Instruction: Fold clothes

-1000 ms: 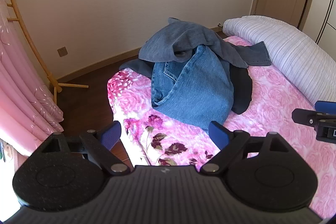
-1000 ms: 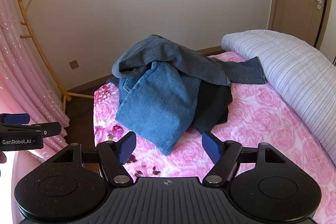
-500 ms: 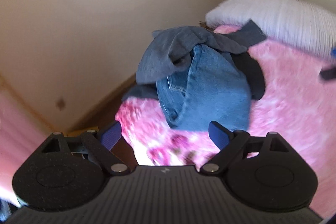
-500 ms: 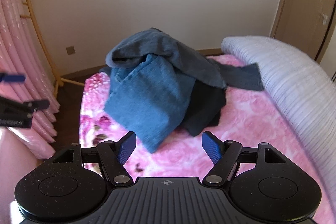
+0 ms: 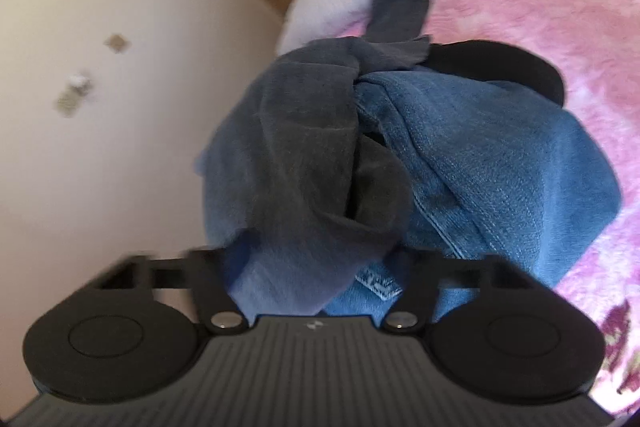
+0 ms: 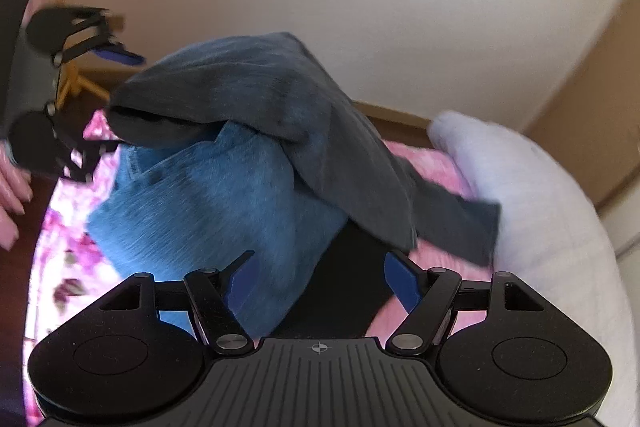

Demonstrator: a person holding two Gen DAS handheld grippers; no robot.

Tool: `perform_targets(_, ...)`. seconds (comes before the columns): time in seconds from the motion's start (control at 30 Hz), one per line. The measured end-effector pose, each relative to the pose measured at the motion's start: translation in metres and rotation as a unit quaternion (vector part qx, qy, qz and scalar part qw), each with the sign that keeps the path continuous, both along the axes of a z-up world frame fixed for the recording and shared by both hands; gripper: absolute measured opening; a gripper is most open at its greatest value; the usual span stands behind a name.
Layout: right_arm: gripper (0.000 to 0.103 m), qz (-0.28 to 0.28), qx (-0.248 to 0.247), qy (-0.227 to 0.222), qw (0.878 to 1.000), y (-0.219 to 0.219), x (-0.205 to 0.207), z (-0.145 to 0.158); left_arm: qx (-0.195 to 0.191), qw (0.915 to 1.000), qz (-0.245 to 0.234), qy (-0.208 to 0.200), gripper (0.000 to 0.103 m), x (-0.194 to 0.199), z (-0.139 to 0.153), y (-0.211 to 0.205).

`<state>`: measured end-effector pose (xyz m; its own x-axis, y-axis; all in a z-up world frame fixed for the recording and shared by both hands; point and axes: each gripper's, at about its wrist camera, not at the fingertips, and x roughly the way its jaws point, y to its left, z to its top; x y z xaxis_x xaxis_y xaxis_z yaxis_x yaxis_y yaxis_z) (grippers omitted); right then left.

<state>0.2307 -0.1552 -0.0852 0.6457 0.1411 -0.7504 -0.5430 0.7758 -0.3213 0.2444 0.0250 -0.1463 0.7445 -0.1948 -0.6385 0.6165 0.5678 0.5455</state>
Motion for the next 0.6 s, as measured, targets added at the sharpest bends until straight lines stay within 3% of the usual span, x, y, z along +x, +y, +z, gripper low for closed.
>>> perform_targets(0.03, 0.074, 0.018, -0.009, -0.005, 1.000, 0.006, 0.008, -0.004, -0.027, 0.9995, 0.002, 0.015, 0.026, 0.007, 0.010, 0.008)
perform_targets(0.13, 0.080, 0.069, -0.032, -0.026, 0.997, 0.023, 0.027, -0.013, -0.092, 0.9956, 0.014, 0.012, 0.015, 0.018, 0.046, 0.031)
perform_targets(0.23, 0.083, 0.114, -0.053, -0.058, 0.990, 0.046, 0.047, -0.022, -0.125, 0.9921, 0.002, 0.005, 0.011, 0.026, 0.074, 0.041)
perform_targets(0.47, 0.085, 0.158, -0.077, -0.128, 0.976, 0.091, 0.096, -0.030, -0.141, 0.9876, -0.052, -0.046, 0.009, 0.031, 0.114, 0.031)
perform_targets(0.5, 0.072, 0.151, -0.076, -0.127, 0.977, 0.096, 0.103, -0.030, -0.142, 0.9871, -0.054, -0.051, 0.009, 0.032, 0.119, 0.029)
perform_targets(0.53, 0.052, 0.144, -0.070, -0.123, 0.979, 0.096, 0.109, -0.026, -0.144, 0.9867, -0.053, -0.056, 0.008, 0.035, 0.123, 0.027)
perform_targets(0.57, 0.012, 0.136, -0.063, -0.119, 0.982, 0.096, 0.113, -0.022, -0.148, 0.9857, -0.051, -0.062, 0.008, 0.038, 0.128, 0.024)
perform_targets(0.6, 0.007, 0.125, -0.054, -0.124, 0.983, 0.090, 0.113, -0.013, -0.157, 0.9838, -0.050, -0.071, 0.008, 0.040, 0.135, 0.021)
